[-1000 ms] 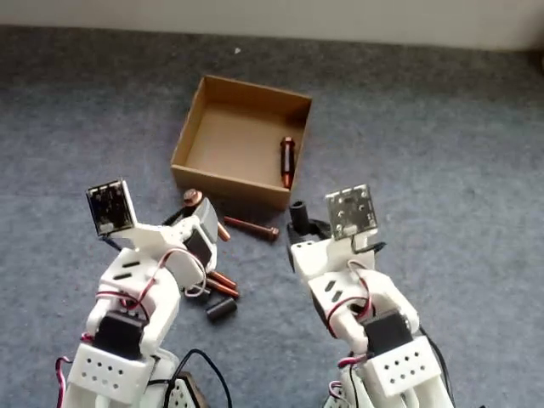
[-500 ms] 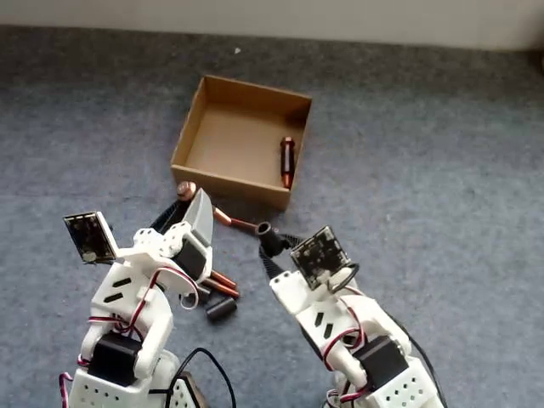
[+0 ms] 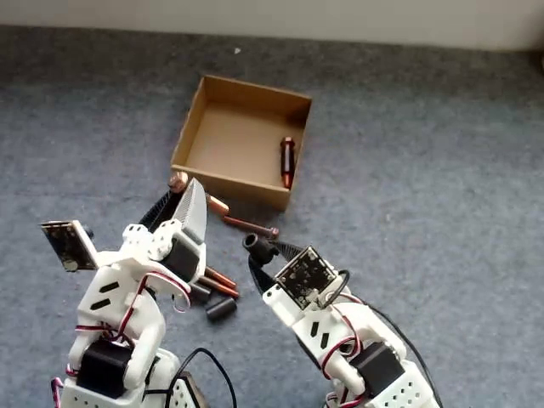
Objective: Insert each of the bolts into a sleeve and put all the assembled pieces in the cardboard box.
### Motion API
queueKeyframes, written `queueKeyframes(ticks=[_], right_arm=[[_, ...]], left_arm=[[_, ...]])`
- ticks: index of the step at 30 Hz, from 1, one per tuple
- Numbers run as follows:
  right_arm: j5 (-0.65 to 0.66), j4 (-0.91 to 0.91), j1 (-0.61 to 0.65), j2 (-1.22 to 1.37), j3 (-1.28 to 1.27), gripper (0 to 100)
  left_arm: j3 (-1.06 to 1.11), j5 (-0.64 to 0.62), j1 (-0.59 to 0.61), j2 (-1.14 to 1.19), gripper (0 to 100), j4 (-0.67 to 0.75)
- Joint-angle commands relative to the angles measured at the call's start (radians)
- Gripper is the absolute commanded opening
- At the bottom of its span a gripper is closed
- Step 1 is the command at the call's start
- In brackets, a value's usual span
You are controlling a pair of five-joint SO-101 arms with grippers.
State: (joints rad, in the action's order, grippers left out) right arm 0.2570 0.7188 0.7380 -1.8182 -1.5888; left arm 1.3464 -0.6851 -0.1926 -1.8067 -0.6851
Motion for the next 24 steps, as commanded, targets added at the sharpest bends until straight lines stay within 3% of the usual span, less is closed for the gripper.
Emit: queueKeyframes(ticks=[1,7,24], right_arm=[[0.011,-0.022,0.008,-0.018,0.016,0.5],[0.011,-0.077,0.005,-0.018,0.007,0.5],[0.011,-0.077,0.005,-0.018,0.008,0.5]], left_arm=[[-0.082,0.009,-0.01,-0.005,1,0.02],[-0.119,0.011,-0.114,-0.005,1,-0.091],[-0.12,0.005,-0.154,-0.005,1,-0.175]])
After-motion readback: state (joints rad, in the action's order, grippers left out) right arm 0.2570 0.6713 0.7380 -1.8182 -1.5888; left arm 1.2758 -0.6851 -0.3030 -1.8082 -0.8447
